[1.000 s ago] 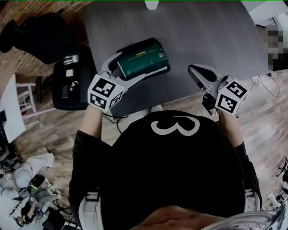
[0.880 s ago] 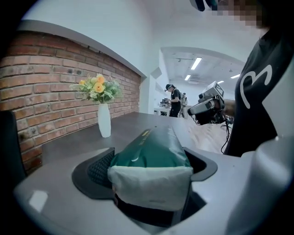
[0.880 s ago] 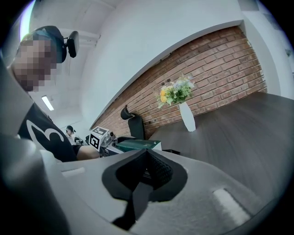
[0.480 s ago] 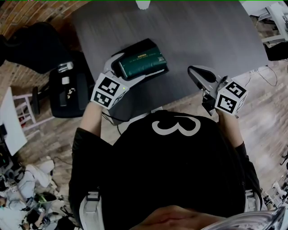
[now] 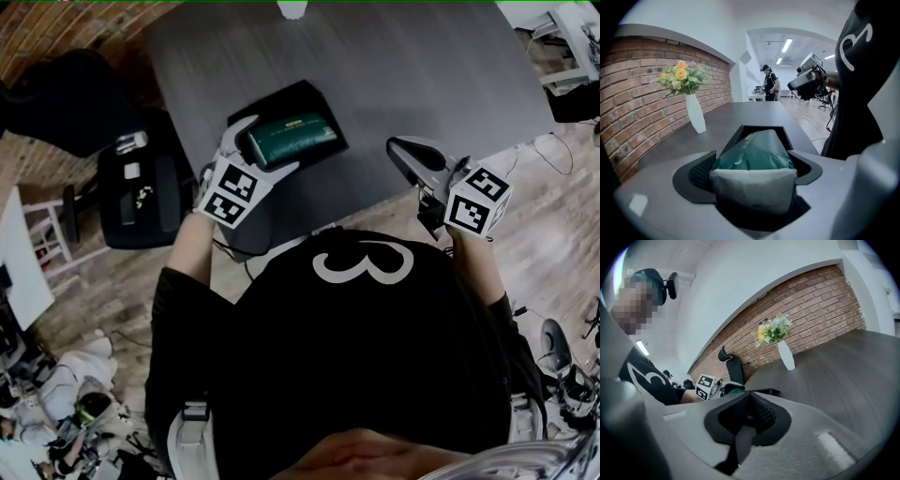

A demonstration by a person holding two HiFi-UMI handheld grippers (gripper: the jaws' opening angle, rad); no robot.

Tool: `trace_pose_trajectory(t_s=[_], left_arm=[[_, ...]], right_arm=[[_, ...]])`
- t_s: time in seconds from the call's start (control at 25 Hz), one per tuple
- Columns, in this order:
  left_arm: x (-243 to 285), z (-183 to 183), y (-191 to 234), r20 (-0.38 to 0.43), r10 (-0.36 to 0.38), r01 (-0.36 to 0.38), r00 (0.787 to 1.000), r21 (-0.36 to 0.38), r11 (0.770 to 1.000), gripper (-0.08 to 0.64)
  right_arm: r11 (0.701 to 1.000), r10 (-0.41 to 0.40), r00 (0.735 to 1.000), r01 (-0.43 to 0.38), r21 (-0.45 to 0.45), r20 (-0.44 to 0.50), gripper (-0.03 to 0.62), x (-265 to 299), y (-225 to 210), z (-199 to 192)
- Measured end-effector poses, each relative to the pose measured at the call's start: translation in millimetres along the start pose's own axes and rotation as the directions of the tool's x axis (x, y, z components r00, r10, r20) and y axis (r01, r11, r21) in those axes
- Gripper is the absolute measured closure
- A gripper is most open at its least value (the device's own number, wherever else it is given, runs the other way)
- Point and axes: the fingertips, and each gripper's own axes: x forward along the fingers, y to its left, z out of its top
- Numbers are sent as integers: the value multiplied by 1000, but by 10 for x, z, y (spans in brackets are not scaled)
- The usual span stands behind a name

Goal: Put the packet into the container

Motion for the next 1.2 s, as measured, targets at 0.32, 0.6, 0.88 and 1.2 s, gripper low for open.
trace_pose_trajectory(t_s=[0.32,0.6,0.88,1.2], left_arm=[[-8,-31,-94,0,15,-15,1000,-3,1000,66],[-246,-21,28,13,84,-82,996,-90,993,66],[-705,279,-41,140,204,-131,969,-410,902,252],[-1080,800,-700,278,277,-57,920,-603,796,440]], right_arm=[[999,32,999,-32,-7,-12,591,-24,19,-81],[996,88,995,-89,-12,-41,591,68,142,24],[984,173,985,-174,-43,-27,591,53,277,77],[944,311,950,-309,-116,-5,591,-137,714,80]])
